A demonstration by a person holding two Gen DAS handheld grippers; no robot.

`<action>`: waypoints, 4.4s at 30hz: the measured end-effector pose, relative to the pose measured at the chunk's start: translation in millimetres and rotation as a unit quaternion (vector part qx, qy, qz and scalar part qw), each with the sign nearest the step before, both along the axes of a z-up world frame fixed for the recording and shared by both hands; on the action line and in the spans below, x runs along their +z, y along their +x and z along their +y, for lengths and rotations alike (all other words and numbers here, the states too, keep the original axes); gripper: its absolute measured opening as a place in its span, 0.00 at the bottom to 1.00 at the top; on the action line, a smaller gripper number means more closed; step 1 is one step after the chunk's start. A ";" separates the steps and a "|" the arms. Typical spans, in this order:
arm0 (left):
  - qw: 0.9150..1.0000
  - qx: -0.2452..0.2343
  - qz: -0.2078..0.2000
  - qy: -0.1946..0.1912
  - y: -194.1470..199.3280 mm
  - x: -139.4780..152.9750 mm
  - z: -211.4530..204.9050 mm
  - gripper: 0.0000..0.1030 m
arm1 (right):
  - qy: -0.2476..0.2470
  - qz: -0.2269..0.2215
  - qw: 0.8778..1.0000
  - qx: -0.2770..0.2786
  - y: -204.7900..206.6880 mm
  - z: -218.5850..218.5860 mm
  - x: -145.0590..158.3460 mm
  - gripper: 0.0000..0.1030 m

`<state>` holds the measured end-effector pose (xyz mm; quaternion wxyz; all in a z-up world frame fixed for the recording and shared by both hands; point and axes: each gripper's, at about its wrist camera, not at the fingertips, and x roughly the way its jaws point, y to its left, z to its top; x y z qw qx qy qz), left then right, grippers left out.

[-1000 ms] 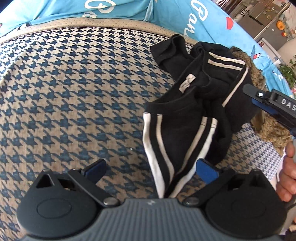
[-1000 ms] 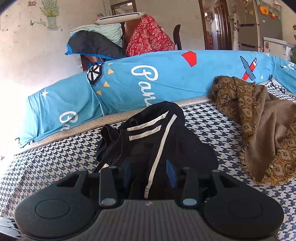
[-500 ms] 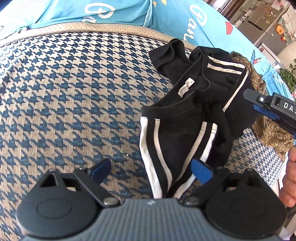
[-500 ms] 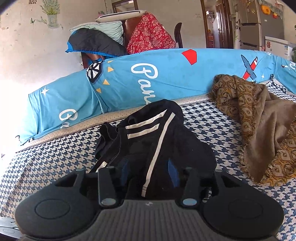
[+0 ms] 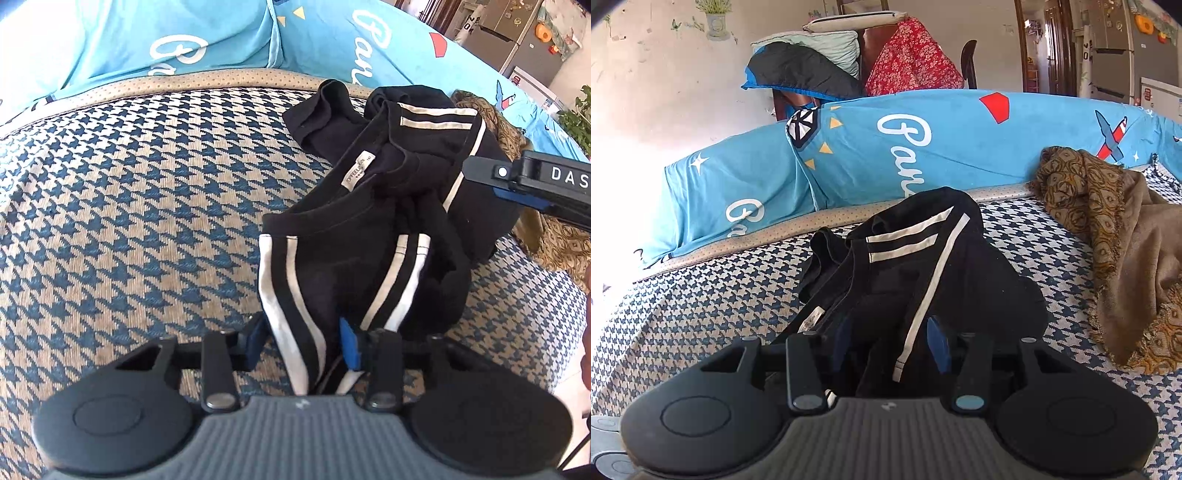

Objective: Fold clothes

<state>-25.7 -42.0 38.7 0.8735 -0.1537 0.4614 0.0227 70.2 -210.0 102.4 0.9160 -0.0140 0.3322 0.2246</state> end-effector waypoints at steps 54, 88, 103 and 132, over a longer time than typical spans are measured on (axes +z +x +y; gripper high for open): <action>0.953 0.260 -0.056 0.143 -32.6 54.2 94.6 0.63 | -0.054 0.032 0.985 0.160 -23.3 62.4 -41.5 0.78; 0.956 0.249 -0.040 0.149 -27.3 48.8 84.4 0.86 | 0.028 -0.098 0.991 0.086 -3.9 73.7 11.6 0.12; 0.960 0.251 -0.032 0.121 -19.7 45.2 85.9 0.86 | 0.098 -0.106 0.989 0.042 33.3 76.7 17.3 0.12; 0.970 0.207 -0.030 0.124 -14.6 45.6 65.5 0.94 | 0.032 -0.081 0.994 0.073 47.9 26.2 16.5 0.77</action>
